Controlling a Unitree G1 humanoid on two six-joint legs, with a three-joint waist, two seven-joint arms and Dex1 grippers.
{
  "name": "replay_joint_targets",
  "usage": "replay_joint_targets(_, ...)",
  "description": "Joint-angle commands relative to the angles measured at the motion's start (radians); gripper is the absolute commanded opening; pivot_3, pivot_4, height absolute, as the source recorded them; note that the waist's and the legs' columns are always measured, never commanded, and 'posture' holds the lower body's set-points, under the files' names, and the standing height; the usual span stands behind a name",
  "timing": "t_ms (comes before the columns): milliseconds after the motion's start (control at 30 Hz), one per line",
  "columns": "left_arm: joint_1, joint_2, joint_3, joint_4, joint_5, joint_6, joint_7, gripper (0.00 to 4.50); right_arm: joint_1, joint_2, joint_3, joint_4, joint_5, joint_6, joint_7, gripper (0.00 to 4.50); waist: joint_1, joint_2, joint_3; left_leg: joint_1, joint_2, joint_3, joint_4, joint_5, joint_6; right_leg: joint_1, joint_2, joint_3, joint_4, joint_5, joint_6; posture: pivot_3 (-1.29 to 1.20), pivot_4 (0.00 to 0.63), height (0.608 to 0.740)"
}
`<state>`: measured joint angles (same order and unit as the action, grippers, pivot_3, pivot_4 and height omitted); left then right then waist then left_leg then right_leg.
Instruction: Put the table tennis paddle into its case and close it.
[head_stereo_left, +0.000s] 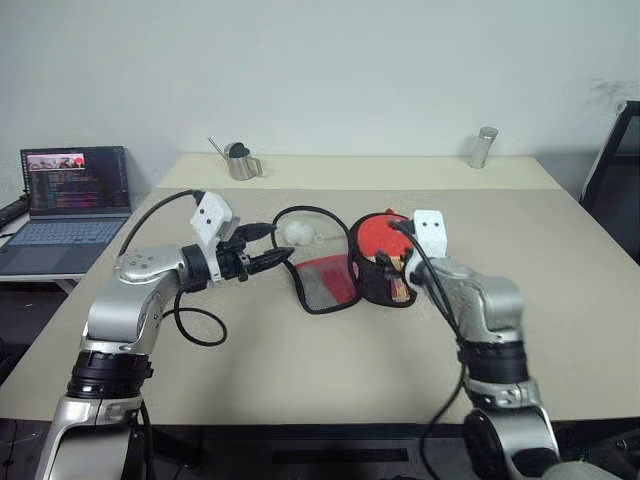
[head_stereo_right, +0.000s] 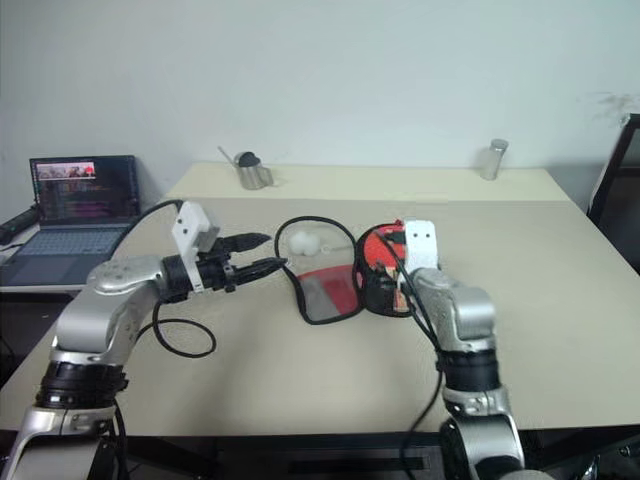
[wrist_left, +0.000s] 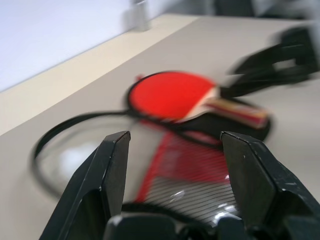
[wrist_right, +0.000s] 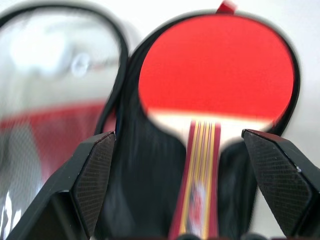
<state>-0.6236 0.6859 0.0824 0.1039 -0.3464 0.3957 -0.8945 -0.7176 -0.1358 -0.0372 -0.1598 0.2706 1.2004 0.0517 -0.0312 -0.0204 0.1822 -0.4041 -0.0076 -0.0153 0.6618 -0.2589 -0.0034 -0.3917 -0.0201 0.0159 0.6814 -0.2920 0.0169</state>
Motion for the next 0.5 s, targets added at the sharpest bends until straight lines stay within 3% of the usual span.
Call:
replay_joint_targets(33,-0.036,-0.01,0.017,0.053,0.046,-0.072,0.054,3.15,0.052,-0.113,0.093,-0.165,0.02,-0.135,0.165,4.45,0.0,0.0,0.0,0.0,0.0,0.0,0.0,0.0,0.0,0.0,0.0,0.0,0.0,0.0,0.0,0.0,0.15,0.74)
replay_joint_targets(300,-0.07,-0.015,0.002,0.278,0.18,-0.145,0.194,3.15,0.046,-0.338,-0.083,-0.22,0.274,-0.184,0.526,4.45,-0.001,0.0,0.0,0.0,0.0,0.0,0.0,0.0,0.0,0.0,0.0,-0.001,0.0,0.0,0.0,0.0,0.15,0.74)
replay_joint_targets(500,-0.154,-0.055,0.014,0.503,0.254,-0.239,0.351,3.15,0.022,-0.452,-0.176,-0.248,0.478,-0.131,0.686,4.45,0.005,-0.001,0.0,0.0,0.0,-0.001,0.0,0.0,0.0,0.001,0.0,-0.002,-0.001,0.0,0.0,0.0,0.15,0.74)
